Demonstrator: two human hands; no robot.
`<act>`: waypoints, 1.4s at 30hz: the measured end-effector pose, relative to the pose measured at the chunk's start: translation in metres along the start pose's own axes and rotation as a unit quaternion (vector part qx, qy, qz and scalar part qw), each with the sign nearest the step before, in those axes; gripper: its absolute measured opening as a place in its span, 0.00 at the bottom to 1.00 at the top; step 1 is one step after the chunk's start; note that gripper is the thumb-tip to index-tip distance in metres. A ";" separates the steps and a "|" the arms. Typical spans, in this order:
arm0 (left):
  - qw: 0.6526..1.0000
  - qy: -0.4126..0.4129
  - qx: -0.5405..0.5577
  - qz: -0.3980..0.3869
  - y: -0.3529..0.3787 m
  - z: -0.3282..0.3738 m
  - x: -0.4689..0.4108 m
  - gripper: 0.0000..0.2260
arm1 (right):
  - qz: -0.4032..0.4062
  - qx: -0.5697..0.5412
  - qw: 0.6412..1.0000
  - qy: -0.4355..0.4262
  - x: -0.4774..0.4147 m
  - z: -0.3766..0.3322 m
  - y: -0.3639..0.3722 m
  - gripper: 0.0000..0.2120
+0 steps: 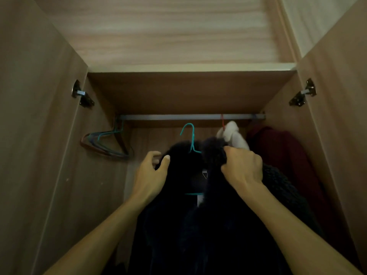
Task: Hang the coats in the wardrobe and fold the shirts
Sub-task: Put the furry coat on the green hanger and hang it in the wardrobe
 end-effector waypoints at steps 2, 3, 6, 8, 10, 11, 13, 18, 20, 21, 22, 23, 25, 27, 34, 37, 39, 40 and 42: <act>1.000 0.012 0.014 -0.008 -0.003 -0.003 -0.022 0.16 | 0.000 0.014 1.000 0.021 -0.022 -0.003 0.006 0.05; 1.000 0.024 0.014 -0.008 -0.005 -0.003 -0.031 0.15 | 0.002 0.020 0.999 0.029 -0.033 -0.004 0.010 0.05; 0.997 0.069 0.024 -0.004 -0.003 0.000 -0.056 0.11 | 0.014 0.032 0.998 0.056 -0.070 -0.002 0.019 0.04; 0.996 0.083 0.025 -0.029 0.007 -0.002 -0.074 0.11 | 0.034 0.030 0.997 0.068 -0.094 -0.001 0.020 0.03; 0.994 0.091 0.018 -0.056 0.018 -0.005 -0.092 0.13 | 0.034 0.042 0.996 0.074 -0.118 -0.001 0.023 0.04; 0.993 0.100 0.004 -0.063 0.023 -0.006 -0.100 0.14 | 0.028 0.052 0.995 0.077 -0.129 -0.002 0.027 0.09; 0.987 0.130 -0.058 -0.075 0.036 -0.006 -0.116 0.16 | 0.026 0.072 0.994 0.082 -0.150 -0.003 0.031 0.15; 0.969 0.172 -0.154 -0.090 0.071 -0.010 -0.155 0.20 | 0.038 0.108 0.991 0.076 -0.191 0.000 0.057 0.17; 0.962 0.185 -0.175 -0.093 0.085 -0.013 -0.169 0.20 | 0.041 0.117 0.990 0.068 -0.204 0.001 0.070 0.17; 0.960 0.191 -0.182 -0.097 0.092 -0.015 -0.173 0.20 | 0.037 0.116 0.991 0.062 -0.209 0.001 0.075 0.17; 0.958 0.195 -0.186 -0.101 0.099 -0.017 -0.177 0.20 | 0.036 0.111 0.991 0.058 -0.213 0.001 0.080 0.17; 0.956 0.199 -0.190 -0.102 0.107 -0.020 -0.181 0.20 | 0.043 0.107 0.992 0.052 -0.218 0.002 0.082 0.18; 0.955 0.200 -0.196 -0.103 0.119 -0.027 -0.189 0.20 | 0.066 0.107 0.991 0.051 -0.225 0.006 0.080 0.17; 0.952 0.199 -0.209 -0.103 0.128 -0.031 -0.196 0.21 | 0.080 0.119 0.988 0.052 -0.229 0.007 0.076 0.14; 0.944 0.235 -0.209 -0.099 0.139 -0.037 -0.213 0.19 | 0.088 0.151 0.983 0.056 -0.247 0.006 0.091 0.14; 0.946 0.244 -0.192 -0.093 0.138 -0.045 -0.216 0.18 | 0.077 0.147 0.985 0.048 -0.252 -0.003 0.105 0.10; 0.950 0.245 -0.174 -0.082 0.134 -0.052 -0.215 0.18 | 0.074 0.148 0.985 0.054 -0.251 -0.009 0.110 0.09; 0.952 0.244 -0.168 -0.075 0.132 -0.057 -0.214 0.18 | 0.070 0.150 0.984 0.058 -0.252 -0.010 0.114 0.09; 0.956 0.238 -0.157 -0.067 0.128 -0.068 -0.211 0.17 | 0.061 0.153 0.984 0.063 -0.250 -0.012 0.122 0.13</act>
Point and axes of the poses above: each hand's wrist, its own x-axis away from the middle knuckle, its own y-axis out of the palm, z = x × y, the point moved 10 cm from there along -x, towards the middle knuckle, and after that the axes turned 12 degrees about -z, right-handed, at the moved point
